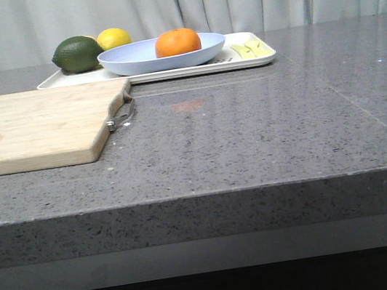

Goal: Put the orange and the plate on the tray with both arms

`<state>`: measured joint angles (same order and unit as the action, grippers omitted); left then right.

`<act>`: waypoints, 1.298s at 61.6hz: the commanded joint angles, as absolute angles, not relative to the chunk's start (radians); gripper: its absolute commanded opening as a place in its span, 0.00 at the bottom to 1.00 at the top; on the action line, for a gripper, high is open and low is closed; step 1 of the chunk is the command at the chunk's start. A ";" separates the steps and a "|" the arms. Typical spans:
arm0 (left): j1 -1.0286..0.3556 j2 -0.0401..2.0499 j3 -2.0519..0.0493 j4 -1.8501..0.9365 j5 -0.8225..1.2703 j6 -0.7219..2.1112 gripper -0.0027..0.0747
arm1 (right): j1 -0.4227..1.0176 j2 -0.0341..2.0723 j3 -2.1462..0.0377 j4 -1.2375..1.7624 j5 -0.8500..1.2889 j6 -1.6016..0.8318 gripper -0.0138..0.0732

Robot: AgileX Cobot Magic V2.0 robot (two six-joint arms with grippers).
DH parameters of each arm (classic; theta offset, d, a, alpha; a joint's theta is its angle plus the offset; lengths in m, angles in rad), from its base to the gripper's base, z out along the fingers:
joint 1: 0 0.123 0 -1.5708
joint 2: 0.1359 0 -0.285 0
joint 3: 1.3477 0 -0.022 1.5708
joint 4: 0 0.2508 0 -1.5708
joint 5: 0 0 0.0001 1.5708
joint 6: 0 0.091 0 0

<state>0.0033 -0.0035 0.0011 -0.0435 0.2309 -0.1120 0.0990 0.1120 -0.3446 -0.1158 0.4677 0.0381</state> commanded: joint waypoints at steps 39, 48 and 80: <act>0.006 -0.025 0.006 -0.052 0.144 -0.109 0.01 | -0.006 0.015 -0.024 -0.014 0.100 0.033 0.09; 0.006 -0.025 0.006 -0.052 0.144 -0.109 0.01 | -0.020 -0.033 0.024 0.000 0.119 0.033 0.09; 0.006 -0.023 0.006 -0.052 0.144 -0.109 0.01 | -0.020 -0.032 0.024 -0.009 0.121 0.033 0.09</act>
<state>0.0033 -0.0035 0.0011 -0.0435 0.2262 -0.1120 -0.0160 -0.0092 0.0274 -0.0084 0.1992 0.0381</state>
